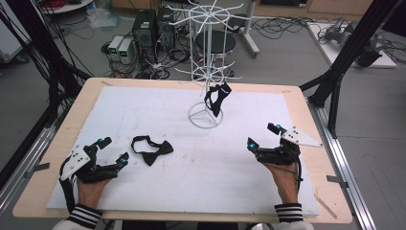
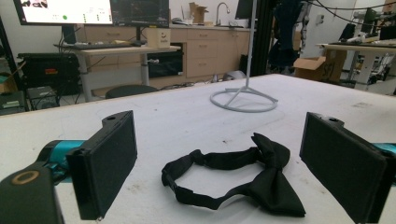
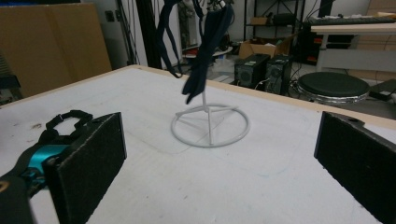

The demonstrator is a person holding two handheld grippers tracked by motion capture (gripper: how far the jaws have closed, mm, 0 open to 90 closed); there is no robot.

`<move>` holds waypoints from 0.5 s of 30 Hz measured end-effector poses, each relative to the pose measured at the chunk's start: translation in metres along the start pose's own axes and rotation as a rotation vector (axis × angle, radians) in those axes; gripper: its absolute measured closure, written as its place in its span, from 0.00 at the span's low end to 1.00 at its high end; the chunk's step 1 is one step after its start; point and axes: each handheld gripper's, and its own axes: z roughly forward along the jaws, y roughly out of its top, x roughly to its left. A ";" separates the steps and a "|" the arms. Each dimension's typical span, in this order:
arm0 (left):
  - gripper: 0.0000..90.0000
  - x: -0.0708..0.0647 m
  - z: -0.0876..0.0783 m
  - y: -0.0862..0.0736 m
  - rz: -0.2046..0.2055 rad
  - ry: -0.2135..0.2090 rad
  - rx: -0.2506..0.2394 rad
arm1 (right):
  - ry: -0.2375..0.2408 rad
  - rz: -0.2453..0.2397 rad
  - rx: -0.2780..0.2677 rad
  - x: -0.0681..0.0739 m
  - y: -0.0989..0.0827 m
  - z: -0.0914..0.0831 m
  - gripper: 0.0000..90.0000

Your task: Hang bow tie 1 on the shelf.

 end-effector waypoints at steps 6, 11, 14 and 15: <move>0.13 0.001 0.000 0.000 -0.011 0.001 -0.004 | -0.010 0.024 -0.026 -0.001 -0.015 -0.007 0.02; 0.13 0.001 0.000 0.000 -0.010 0.002 -0.006 | -0.001 0.041 -0.048 -0.001 -0.022 -0.010 0.02; 0.13 0.001 -0.001 0.000 -0.008 0.003 -0.006 | -0.001 0.041 -0.060 0.000 -0.026 -0.012 0.02; 0.13 0.001 -0.001 0.000 -0.009 0.004 -0.006 | 0.002 0.044 -0.061 0.000 -0.027 -0.013 0.02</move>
